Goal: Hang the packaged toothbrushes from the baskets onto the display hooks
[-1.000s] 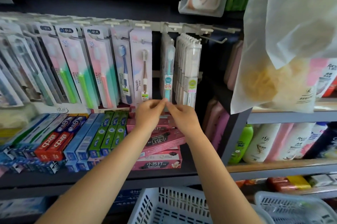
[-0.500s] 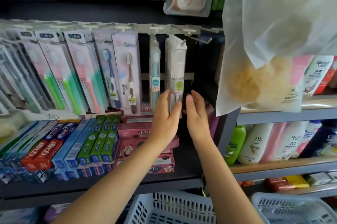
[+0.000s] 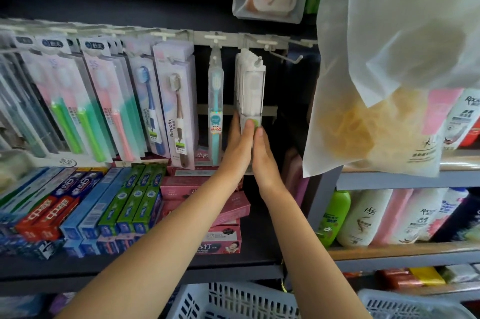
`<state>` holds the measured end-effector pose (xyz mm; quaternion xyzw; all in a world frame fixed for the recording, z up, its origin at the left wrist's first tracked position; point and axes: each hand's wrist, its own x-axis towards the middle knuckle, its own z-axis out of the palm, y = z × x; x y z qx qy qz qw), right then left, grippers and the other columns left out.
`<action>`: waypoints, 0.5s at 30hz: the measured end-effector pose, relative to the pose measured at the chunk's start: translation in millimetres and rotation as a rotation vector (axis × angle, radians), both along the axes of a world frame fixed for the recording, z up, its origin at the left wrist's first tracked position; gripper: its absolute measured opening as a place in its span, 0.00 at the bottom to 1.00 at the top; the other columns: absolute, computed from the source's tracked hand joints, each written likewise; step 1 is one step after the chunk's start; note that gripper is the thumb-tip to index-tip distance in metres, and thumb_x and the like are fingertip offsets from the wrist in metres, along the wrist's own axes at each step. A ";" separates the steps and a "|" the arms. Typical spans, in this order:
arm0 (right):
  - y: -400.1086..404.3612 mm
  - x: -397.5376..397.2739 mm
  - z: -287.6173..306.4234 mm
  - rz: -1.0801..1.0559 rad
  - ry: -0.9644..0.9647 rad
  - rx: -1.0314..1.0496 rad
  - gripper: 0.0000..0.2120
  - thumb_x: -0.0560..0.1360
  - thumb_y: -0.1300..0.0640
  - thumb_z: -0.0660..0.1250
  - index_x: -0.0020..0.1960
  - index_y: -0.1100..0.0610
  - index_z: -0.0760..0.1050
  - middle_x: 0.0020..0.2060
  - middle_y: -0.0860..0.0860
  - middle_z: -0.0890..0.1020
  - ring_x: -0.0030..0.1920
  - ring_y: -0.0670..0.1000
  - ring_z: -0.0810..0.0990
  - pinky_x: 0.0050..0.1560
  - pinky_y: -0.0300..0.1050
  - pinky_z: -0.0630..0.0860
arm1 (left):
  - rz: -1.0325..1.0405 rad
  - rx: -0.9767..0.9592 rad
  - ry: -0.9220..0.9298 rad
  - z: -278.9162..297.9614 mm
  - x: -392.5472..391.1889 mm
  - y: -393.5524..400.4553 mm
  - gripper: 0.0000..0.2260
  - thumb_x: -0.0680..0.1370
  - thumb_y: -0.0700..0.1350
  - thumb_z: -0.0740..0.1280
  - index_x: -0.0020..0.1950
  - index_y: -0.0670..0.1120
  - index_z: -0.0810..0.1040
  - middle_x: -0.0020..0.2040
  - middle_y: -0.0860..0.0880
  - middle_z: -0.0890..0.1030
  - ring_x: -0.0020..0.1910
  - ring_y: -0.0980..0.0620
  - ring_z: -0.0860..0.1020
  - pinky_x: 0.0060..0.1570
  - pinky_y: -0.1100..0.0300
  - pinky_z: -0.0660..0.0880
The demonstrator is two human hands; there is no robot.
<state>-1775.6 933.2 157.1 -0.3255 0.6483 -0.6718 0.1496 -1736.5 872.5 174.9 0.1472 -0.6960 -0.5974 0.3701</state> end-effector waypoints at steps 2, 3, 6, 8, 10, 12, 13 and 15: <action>-3.1 -1.6 -0.9 0.008 0.025 -0.012 0.22 0.86 0.43 0.47 0.76 0.45 0.65 0.71 0.43 0.72 0.65 0.33 0.72 0.53 0.18 0.65 | -0.013 0.010 0.005 -2.3 -3.4 -1.4 0.30 0.82 0.64 0.52 0.83 0.53 0.54 0.80 0.53 0.63 0.75 0.61 0.62 0.73 0.62 0.57; -5.1 -1.8 -0.7 0.008 0.031 -0.009 0.19 0.86 0.43 0.46 0.73 0.43 0.65 0.68 0.42 0.73 0.60 0.29 0.72 0.53 0.18 0.65 | -0.024 0.016 0.000 -2.3 -4.2 -2.1 0.32 0.81 0.66 0.52 0.83 0.54 0.54 0.80 0.53 0.62 0.77 0.59 0.61 0.74 0.61 0.57; -9.1 -4.2 -3.0 0.008 0.041 -0.025 0.21 0.86 0.43 0.46 0.76 0.45 0.64 0.69 0.44 0.73 0.64 0.33 0.72 0.56 0.20 0.66 | -0.035 0.022 -0.006 -4.7 -5.6 -5.2 0.33 0.81 0.67 0.51 0.83 0.55 0.53 0.80 0.54 0.62 0.76 0.60 0.61 0.74 0.60 0.57; -9.9 -5.5 -3.2 0.002 0.043 -0.029 0.24 0.86 0.43 0.46 0.79 0.48 0.62 0.70 0.44 0.72 0.67 0.37 0.70 0.56 0.19 0.65 | -0.037 0.034 -0.007 -4.7 -5.4 -5.6 0.31 0.81 0.66 0.51 0.83 0.56 0.53 0.79 0.57 0.61 0.73 0.64 0.62 0.73 0.63 0.57; -9.9 -5.5 -2.4 -0.004 0.049 -0.034 0.23 0.86 0.44 0.46 0.78 0.48 0.63 0.67 0.42 0.72 0.62 0.33 0.72 0.53 0.18 0.65 | -0.049 0.051 -0.006 -4.9 -5.7 -5.4 0.27 0.84 0.61 0.50 0.82 0.55 0.52 0.76 0.60 0.62 0.70 0.67 0.60 0.67 0.70 0.57; -9.0 -5.4 -1.5 -0.010 0.046 -0.040 0.20 0.86 0.45 0.46 0.75 0.45 0.64 0.64 0.41 0.72 0.56 0.25 0.70 0.51 0.17 0.65 | -0.063 0.067 -0.009 -3.7 -5.3 -3.7 0.25 0.85 0.56 0.50 0.82 0.54 0.52 0.71 0.61 0.63 0.68 0.68 0.60 0.58 0.80 0.59; -8.6 -5.1 -0.9 -0.010 0.044 -0.047 0.19 0.86 0.45 0.46 0.74 0.44 0.64 0.63 0.41 0.73 0.54 0.24 0.70 0.51 0.17 0.65 | -0.066 0.067 -0.010 -3.4 -5.1 -3.0 0.24 0.86 0.55 0.50 0.82 0.54 0.53 0.70 0.61 0.63 0.68 0.67 0.61 0.53 0.84 0.60; -8.0 -5.0 -0.6 -0.009 0.047 -0.051 0.19 0.86 0.45 0.46 0.74 0.45 0.65 0.62 0.42 0.73 0.53 0.24 0.70 0.49 0.17 0.66 | -0.060 0.049 -0.018 -1.3 -3.5 -1.3 0.24 0.86 0.54 0.50 0.82 0.53 0.53 0.71 0.60 0.65 0.68 0.66 0.62 0.50 0.86 0.61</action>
